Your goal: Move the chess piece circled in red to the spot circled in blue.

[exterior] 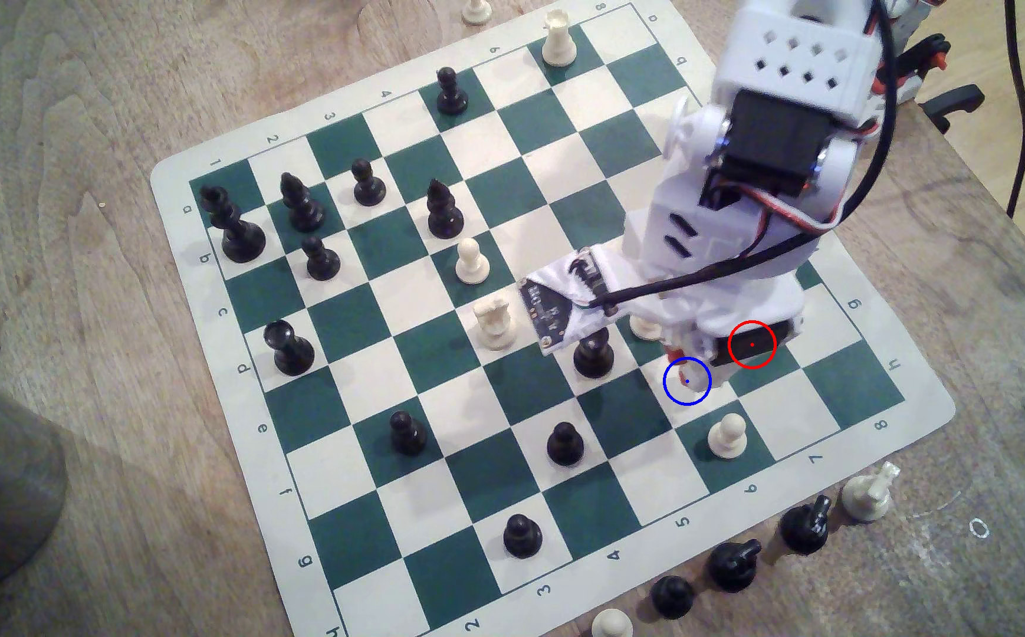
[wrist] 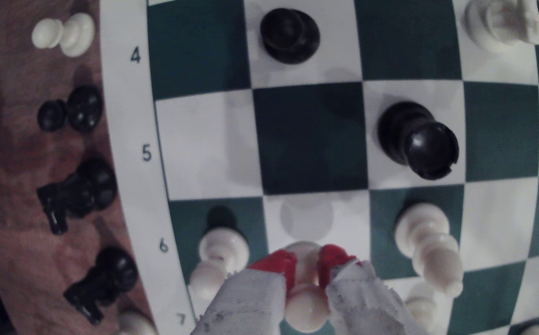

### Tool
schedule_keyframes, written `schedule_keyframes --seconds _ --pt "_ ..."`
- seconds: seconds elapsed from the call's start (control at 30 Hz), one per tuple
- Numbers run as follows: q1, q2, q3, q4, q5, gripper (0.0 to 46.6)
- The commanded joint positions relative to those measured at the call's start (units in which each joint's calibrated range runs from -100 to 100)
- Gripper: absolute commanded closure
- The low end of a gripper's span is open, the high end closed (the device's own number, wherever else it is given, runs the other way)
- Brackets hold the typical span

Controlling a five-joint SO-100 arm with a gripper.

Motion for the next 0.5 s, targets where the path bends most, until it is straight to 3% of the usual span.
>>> schedule_keyframes --seconds 0.0,0.47 --pt "1.27 1.54 -4.14 -1.68 0.54 46.4" --pt "2.21 3.83 -3.68 -1.6 1.27 46.4"
